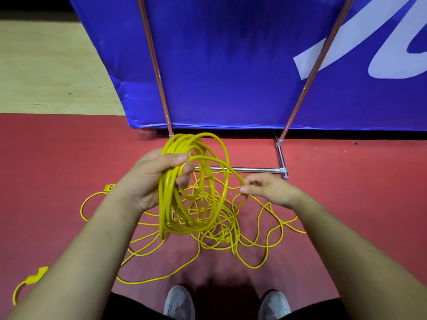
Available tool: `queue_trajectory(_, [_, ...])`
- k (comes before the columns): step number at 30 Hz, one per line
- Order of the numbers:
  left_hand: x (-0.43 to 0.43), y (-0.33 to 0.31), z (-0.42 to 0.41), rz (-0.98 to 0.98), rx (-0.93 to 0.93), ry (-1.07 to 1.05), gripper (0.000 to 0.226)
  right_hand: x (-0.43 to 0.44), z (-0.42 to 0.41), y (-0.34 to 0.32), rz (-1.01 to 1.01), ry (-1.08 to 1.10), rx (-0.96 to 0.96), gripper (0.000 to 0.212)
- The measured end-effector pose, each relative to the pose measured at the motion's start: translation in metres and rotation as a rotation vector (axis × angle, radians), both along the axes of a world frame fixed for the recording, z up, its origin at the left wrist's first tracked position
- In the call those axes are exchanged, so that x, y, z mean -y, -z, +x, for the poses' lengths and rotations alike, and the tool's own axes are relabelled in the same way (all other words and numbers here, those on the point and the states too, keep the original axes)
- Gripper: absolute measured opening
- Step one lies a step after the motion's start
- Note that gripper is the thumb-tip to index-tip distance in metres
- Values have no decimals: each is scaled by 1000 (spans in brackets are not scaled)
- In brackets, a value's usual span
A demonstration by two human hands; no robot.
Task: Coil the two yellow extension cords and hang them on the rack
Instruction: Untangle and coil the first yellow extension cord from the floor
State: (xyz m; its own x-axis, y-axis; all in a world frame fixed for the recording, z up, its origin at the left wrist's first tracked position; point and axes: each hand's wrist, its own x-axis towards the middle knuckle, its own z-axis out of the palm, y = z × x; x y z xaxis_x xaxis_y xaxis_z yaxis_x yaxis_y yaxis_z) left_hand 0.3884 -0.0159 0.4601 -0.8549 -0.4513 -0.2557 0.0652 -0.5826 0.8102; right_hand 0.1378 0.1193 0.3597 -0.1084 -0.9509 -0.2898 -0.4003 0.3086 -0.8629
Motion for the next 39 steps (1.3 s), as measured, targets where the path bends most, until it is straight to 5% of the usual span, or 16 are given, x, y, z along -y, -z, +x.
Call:
queue_trajectory(3, [1, -2, 6, -75, 147, 34, 53, -1, -4, 3, -74, 334, 347, 4])
queue_trajectory(5, [-2, 0, 6, -45, 196, 87, 52, 7, -2, -7, -173, 414, 391, 12])
queue_trajectory(12, [-5, 4, -4, 21, 165, 62, 35, 18, 30, -54, -267, 166, 118, 16])
queue_trajectory(20, [-10, 9, -5, -154, 251, 148, 3, 24, 60, -80, -270, -53, -79, 16])
queue_trajectory(27, [-2, 7, 0, -65, 153, 121, 20, 6, 12, -21, 23, -123, -83, 19])
queue_trajectory(33, [-1, 13, 0, -57, 327, 151, 16, 3, 0, -8, -104, 277, 305, 7])
queue_trajectory(39, [-3, 14, -2, 23, 327, 170, 29, 10, 11, -45, -205, 218, 43, 9])
